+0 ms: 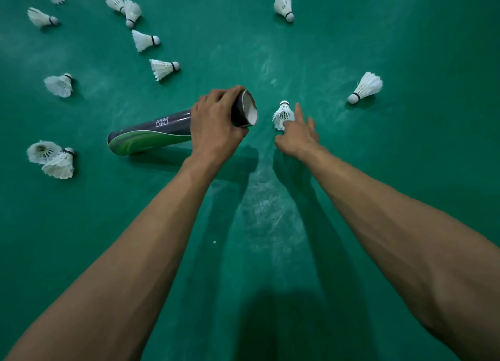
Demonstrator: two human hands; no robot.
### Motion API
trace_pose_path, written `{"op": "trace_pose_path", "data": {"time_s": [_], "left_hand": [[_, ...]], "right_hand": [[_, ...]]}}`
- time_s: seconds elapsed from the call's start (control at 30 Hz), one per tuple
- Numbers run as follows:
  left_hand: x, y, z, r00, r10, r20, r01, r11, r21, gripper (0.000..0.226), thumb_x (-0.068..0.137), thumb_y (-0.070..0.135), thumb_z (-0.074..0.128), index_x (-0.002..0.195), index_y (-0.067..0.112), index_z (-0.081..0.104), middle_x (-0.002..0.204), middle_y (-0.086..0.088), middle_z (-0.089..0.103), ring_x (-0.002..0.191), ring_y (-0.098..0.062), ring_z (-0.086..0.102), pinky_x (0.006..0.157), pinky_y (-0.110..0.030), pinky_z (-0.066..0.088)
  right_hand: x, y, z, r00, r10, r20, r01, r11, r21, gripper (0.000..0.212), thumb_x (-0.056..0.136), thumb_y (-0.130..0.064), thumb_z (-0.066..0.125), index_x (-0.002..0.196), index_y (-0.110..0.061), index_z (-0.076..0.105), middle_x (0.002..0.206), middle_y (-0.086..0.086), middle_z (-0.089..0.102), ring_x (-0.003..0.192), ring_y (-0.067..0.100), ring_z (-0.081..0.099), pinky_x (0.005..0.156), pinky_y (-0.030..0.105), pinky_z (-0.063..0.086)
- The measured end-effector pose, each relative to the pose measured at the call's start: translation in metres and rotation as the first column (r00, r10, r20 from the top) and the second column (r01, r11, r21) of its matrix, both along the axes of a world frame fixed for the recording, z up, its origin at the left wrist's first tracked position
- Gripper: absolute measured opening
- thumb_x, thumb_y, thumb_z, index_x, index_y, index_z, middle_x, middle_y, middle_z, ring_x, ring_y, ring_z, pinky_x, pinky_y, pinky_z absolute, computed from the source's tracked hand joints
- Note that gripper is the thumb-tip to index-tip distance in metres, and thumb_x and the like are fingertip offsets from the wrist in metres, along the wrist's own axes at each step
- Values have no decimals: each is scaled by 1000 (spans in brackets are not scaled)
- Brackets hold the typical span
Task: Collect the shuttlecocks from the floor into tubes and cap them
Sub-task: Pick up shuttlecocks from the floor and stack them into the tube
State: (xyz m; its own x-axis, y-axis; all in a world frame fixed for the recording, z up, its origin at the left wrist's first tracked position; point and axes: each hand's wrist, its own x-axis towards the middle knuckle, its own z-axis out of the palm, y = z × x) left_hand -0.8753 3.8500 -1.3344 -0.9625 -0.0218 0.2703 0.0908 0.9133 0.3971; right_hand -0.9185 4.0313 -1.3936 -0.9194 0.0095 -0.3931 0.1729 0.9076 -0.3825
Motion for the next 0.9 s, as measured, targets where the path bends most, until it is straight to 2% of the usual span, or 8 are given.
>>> {"op": "trace_pose_path", "data": {"time_s": [0.1,0.2,0.3,0.43,0.57,0.7,0.77,0.9], "left_hand": [[-5,1,-8,1000,3,-21,-3,1000,4,78,67,29,85,141,27,61,128,-4,65,114,-33,57,98,-41,40],[-9,4,-11,999,7,-37,-7,1000,0,77,66,31,83,140,29,61,128,-2,65,114,-32,57,97,-39,39],[-10,5,-13,999,11,-46,-11,1000,3,76,66,32,82,139,30,60,127,-1,65,113,-31,57,96,-39,39],[-10,6,-10,999,23,-38,-23,1000,10,75,67,31,81,140,31,60,128,0,65,114,-31,56,97,-38,37],[-7,6,1,999,34,-29,-33,998,44,77,70,28,83,143,29,58,130,-3,63,117,-31,55,99,-38,37],[-6,9,19,998,37,-40,-34,997,71,80,70,33,85,145,30,56,129,-4,63,117,-31,55,97,-39,41],[-5,12,28,998,35,-45,-31,995,94,81,69,34,85,144,31,56,128,-4,63,116,-31,56,97,-40,43],[-2,23,51,997,31,-74,-21,990,139,83,66,40,85,143,31,56,124,-6,65,113,-32,59,96,-42,46]], "right_hand": [[-14,-2,-3,998,46,39,-45,999,-22,58,93,-18,51,151,-16,42,170,-7,-5,155,38,4,123,55,20],[-21,-5,-11,997,45,-69,-49,997,-64,60,91,-16,52,149,-11,41,167,-1,18,144,37,31,116,47,34],[-18,-13,-10,945,-152,-290,64,955,-291,45,88,-8,54,133,-5,57,140,11,50,124,31,52,103,31,40],[-16,-16,12,825,-418,-381,204,848,-490,26,90,-13,60,114,-7,71,120,10,66,114,23,60,94,19,36],[-20,-3,36,707,-692,-149,382,550,-743,19,86,-18,59,73,-12,72,75,10,73,72,25,71,75,42,58],[-12,11,71,707,-707,18,297,274,-915,20,89,-4,58,72,-5,70,64,9,67,49,18,62,49,30,47],[-8,11,89,751,-659,-38,204,287,-936,25,90,-6,58,69,-6,70,60,8,65,49,21,60,47,28,45],[0,-6,116,845,-407,-347,-11,636,-772,27,82,-28,63,63,-9,68,54,-5,57,50,10,49,52,29,42]]}}
